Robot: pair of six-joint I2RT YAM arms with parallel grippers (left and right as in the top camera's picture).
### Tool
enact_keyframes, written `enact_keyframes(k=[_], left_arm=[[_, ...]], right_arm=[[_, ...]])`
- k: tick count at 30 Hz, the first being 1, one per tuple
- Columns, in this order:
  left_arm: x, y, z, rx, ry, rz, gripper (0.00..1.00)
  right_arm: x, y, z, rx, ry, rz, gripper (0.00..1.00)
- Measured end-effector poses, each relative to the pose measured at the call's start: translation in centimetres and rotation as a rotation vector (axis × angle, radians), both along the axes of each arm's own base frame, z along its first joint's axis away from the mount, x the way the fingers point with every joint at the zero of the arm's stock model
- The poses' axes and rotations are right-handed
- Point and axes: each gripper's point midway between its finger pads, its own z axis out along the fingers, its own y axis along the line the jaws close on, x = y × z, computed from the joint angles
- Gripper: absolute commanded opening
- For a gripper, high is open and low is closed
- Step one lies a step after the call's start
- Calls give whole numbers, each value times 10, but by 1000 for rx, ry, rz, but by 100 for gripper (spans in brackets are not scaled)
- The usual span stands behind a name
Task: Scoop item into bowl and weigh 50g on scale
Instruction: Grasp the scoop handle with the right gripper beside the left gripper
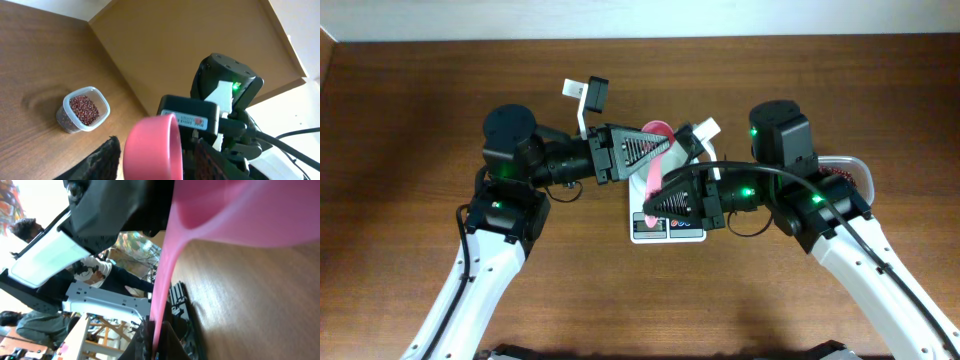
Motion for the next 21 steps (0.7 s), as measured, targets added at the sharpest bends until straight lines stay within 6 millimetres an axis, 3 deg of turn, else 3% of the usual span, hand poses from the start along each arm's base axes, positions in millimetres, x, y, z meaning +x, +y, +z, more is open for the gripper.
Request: enact_keyframes(k=[4, 9, 10, 14, 21], left_arm=[[1, 0, 0, 3, -8, 8, 28], [2, 1, 0, 3, -13, 14, 19], [2, 1, 0, 4, -12, 14, 14], [7, 7, 0, 1, -1, 35, 13], [16, 20, 0, -67, 230, 84, 7]], right_arm=[[-4, -1, -3, -8, 26, 10, 5], [-4, -1, -4, -11, 23, 9, 24], [-4, -1, -4, -11, 24, 10, 29], [-3, -1, -1, 0, 1, 13, 54], [16, -10, 8, 31, -73, -39, 55]])
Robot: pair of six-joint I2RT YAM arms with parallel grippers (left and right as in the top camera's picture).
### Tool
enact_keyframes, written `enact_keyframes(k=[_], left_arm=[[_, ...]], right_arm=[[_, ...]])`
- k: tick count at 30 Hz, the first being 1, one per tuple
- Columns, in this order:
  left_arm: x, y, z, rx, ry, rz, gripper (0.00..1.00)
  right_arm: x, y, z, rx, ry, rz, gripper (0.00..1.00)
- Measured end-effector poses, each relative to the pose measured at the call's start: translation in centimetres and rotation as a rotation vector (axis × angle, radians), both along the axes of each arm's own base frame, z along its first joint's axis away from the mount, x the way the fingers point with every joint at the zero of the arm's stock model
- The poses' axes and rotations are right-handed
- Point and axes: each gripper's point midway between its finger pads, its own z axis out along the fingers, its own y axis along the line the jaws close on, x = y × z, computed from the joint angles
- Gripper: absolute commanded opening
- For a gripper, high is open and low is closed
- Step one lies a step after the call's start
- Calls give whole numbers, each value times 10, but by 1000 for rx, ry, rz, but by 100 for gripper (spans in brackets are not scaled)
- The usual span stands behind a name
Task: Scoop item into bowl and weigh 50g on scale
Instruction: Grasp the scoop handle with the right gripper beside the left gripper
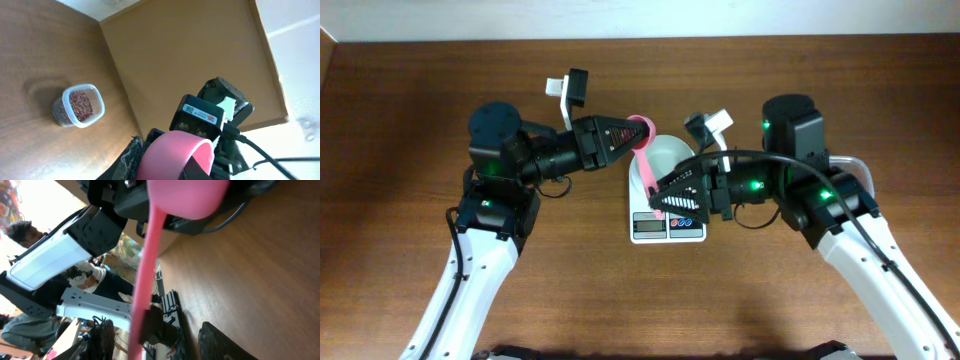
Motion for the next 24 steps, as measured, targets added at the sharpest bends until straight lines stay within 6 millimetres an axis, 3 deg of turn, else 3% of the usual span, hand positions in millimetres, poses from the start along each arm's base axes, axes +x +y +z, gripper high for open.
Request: enact_keyframes(k=[4, 5, 10, 18, 24], left_arm=[[5, 2, 0, -33, 99, 32, 7], [6, 2, -1, -39, 120, 42, 7], [20, 8, -6, -49, 178, 134, 9], [35, 17, -7, -75, 231, 235, 10], [52, 29, -8, -137, 329, 362, 10]], right_arm=[[6, 3, 13, 35, -25, -12, 54], [8, 3, 16, 43, -25, -16, 47], [11, 4, 21, 51, 44, -38, 36], [37, 2, 15, 12, 157, -206, 36], [60, 2, 41, 87, 43, -302, 45]])
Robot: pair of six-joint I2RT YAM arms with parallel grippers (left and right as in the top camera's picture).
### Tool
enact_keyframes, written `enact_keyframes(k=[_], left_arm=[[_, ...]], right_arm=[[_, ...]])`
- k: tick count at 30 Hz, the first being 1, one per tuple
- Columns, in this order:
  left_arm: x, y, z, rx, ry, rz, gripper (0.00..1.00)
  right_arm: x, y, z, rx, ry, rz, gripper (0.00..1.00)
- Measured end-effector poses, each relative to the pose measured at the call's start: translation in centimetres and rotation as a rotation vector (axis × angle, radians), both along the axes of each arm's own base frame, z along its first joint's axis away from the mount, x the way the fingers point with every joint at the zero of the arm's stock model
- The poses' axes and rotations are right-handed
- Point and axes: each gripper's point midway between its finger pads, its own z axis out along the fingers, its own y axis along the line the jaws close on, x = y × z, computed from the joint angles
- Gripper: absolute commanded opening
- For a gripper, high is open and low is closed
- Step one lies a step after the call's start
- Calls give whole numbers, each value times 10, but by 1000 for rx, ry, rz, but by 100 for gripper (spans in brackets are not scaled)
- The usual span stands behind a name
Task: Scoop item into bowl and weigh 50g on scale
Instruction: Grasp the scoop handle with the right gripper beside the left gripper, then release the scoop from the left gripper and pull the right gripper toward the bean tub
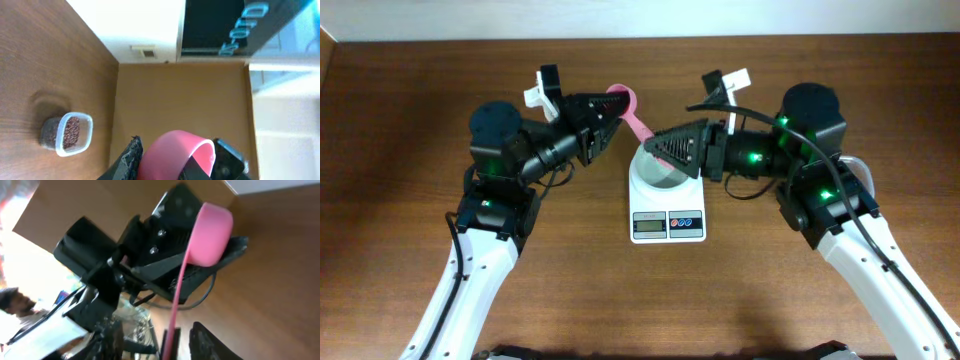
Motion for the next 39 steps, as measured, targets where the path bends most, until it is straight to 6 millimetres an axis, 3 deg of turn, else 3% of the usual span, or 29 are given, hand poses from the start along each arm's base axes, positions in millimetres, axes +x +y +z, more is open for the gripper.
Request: enact_keyframes(k=[4, 7, 11, 15, 18, 22, 24, 29, 36, 39], left_arm=[[10, 8, -1, -78, 98, 84, 9], [16, 15, -1, -98, 118, 139, 9], [18, 17, -3, -103, 135, 160, 10], [19, 19, -15, -91, 185, 177, 8], [19, 20, -15, -90, 184, 181, 7], [19, 20, -15, -91, 184, 184, 8], [19, 20, -15, -90, 184, 184, 8], [18, 19, -15, -91, 186, 172, 7], [16, 17, -14, -92, 186, 157, 7], [14, 15, -14, -93, 188, 141, 8]], right_arm=[[10, -2, -14, -40, 64, -83, 51], [10, 15, -13, -53, 35, -130, 51], [17, 20, -10, -54, 1, -192, 42], [30, 14, -7, -55, -21, -275, 40], [35, 12, -6, -53, -21, -305, 33], [32, 13, -6, -50, -18, -291, 33], [31, 14, -6, -49, -18, -281, 40], [26, 18, -6, -46, -14, -256, 39], [25, 19, -4, -31, 7, -258, 36], [27, 19, -4, -29, 14, -267, 24]])
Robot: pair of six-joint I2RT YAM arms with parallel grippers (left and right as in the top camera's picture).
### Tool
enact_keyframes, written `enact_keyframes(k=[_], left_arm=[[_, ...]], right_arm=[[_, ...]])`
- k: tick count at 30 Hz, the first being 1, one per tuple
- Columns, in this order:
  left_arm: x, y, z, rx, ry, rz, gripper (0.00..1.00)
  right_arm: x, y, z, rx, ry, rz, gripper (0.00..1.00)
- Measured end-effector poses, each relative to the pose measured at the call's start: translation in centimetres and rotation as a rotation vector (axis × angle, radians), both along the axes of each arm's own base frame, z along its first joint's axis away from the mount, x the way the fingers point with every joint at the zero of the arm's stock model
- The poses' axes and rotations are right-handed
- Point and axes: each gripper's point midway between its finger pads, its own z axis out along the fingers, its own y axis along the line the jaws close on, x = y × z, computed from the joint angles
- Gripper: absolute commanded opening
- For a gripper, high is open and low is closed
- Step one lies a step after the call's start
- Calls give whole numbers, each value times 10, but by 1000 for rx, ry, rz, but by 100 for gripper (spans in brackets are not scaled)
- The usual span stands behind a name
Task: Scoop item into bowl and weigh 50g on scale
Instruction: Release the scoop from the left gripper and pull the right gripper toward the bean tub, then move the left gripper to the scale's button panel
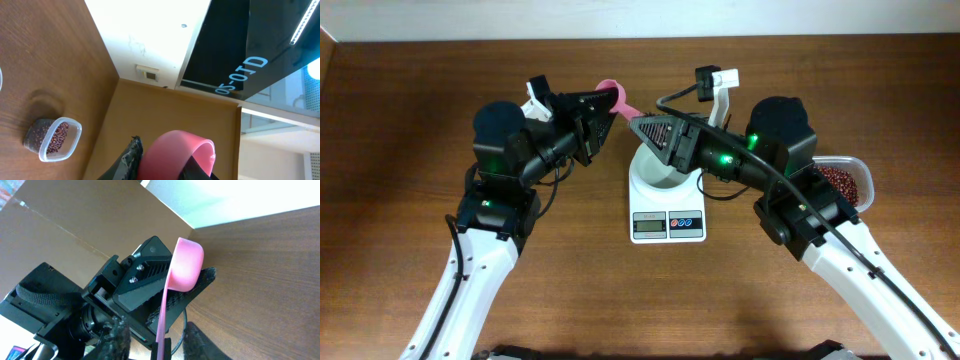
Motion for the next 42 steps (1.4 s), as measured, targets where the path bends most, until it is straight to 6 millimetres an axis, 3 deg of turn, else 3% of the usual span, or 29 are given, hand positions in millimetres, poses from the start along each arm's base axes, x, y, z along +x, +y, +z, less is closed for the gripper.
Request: enact_keyframes(k=[2, 5, 7, 9, 11, 15, 18, 21, 23, 26, 27, 31, 35, 39, 42], left_arm=[[0, 0, 0, 0, 0, -3, 8], [0, 0, 0, 0, -1, -4, 8], [0, 0, 0, -1, 0, -4, 16], [0, -1, 0, 0, -1, -4, 74], [-1, -1, -2, 1, 9, -7, 100], [-3, -1, -13, 73, -5, -22, 99], [-2, 1, -15, 257, -172, -51, 99], [-10, 3, -42, 415, -183, -106, 99], [-19, 5, -64, 527, -178, -167, 77], [-34, 8, -90, 663, -184, -262, 11], [-39, 9, -97, 700, -185, -290, 0], [-70, 21, -137, 865, -107, -433, 0], [-103, 13, -162, 999, -91, -602, 0], [-130, -9, -178, 1094, -144, -750, 0], [-143, -23, -180, 1110, -176, -814, 0]], right_arm=[[1, 0, 0, 2, 7, -5, 11], [1, -1, -2, -1, 14, -11, 5], [1, -1, -2, -1, 16, -12, 4], [2, -1, -2, -1, 17, -14, 4], [2, -1, -2, -1, 15, -15, 4], [4, -4, -10, -42, 9, -33, 4], [0, -9, -38, -148, 55, -31, 4], [-5, -17, -60, -233, 96, -25, 4], [-2, -34, -76, -282, 147, -47, 4], [1, -72, -98, -332, 232, -51, 4], [-2, -82, -104, -341, 256, -42, 4], [-19, -140, -131, -384, 407, -40, 4], [-33, -191, -147, -424, 474, -82, 4], [-39, -216, -154, -448, 499, -118, 4], [-42, -223, -158, -485, 493, -118, 4]])
